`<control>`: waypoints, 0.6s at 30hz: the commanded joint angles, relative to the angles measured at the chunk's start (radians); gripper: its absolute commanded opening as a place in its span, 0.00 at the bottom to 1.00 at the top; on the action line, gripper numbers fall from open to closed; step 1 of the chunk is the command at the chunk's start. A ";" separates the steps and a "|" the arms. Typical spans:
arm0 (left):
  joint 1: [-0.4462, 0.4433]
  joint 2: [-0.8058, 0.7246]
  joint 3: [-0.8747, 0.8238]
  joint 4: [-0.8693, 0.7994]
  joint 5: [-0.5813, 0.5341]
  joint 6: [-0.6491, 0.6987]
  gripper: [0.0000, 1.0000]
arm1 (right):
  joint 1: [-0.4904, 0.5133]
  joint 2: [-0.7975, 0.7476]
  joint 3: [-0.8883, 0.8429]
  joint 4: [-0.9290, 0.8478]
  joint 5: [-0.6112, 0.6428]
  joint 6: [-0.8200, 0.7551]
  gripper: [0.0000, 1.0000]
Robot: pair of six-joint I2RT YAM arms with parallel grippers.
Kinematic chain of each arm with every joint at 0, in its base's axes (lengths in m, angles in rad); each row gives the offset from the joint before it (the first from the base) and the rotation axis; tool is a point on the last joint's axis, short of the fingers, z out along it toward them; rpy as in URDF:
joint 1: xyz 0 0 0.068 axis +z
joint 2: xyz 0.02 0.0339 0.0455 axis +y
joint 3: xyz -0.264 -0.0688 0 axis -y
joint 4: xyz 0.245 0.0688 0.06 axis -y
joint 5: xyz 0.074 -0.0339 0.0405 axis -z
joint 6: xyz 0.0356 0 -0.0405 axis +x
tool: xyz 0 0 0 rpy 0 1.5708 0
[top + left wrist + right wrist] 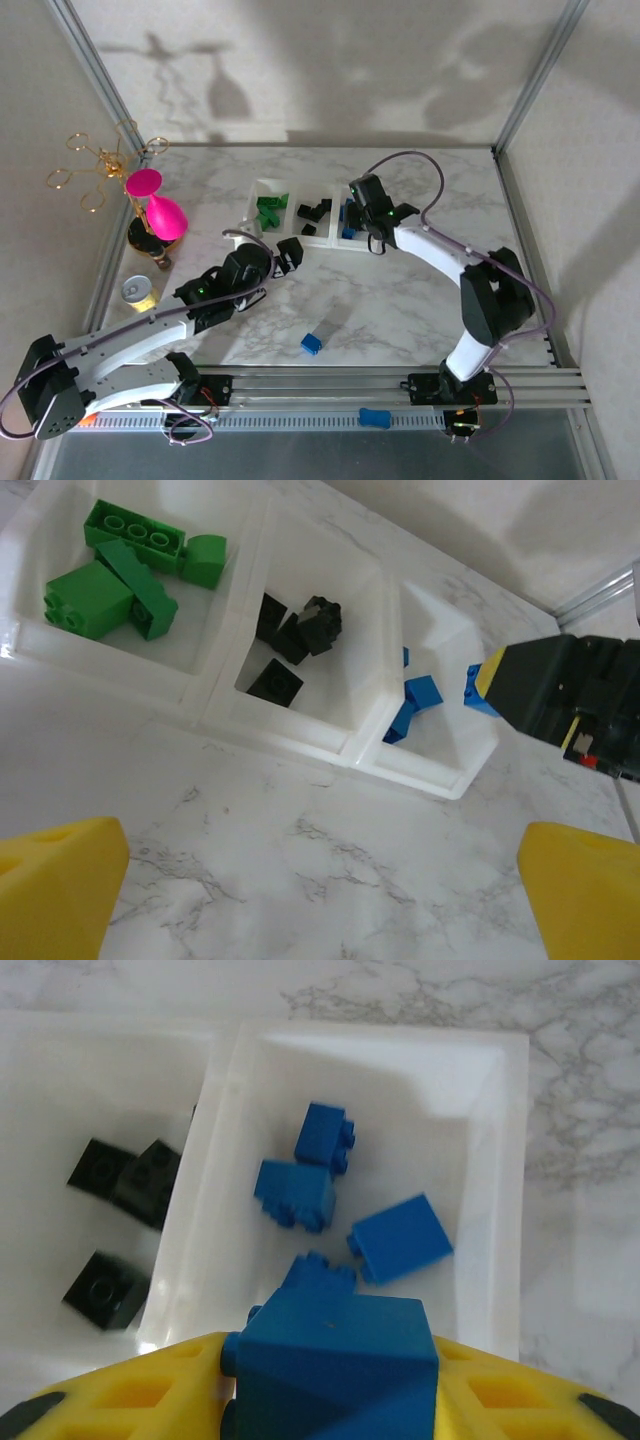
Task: Sort the legos into containers by color
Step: Place the lego in the container.
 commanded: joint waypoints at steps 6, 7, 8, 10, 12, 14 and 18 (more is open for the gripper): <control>0.041 0.034 0.034 0.043 0.041 0.029 1.00 | -0.058 0.208 0.178 0.039 -0.066 -0.101 0.48; 0.044 0.034 0.033 0.043 0.042 0.031 1.00 | -0.064 0.224 0.193 0.039 -0.065 -0.104 0.48; 0.045 0.032 0.030 0.042 0.043 0.030 1.00 | -0.068 0.241 0.206 0.042 -0.066 -0.110 0.48; 0.050 0.027 0.024 0.040 0.045 0.030 1.00 | -0.076 0.269 0.232 0.043 -0.060 -0.119 0.48; 0.055 0.020 0.017 0.040 0.045 0.030 1.00 | -0.084 0.295 0.256 0.036 -0.056 -0.125 0.50; 0.059 0.014 0.013 0.036 0.045 0.030 1.00 | -0.088 0.308 0.269 0.032 -0.059 -0.126 0.53; 0.065 0.003 0.006 0.035 0.051 0.030 1.00 | -0.089 0.289 0.265 0.045 -0.087 -0.140 0.61</control>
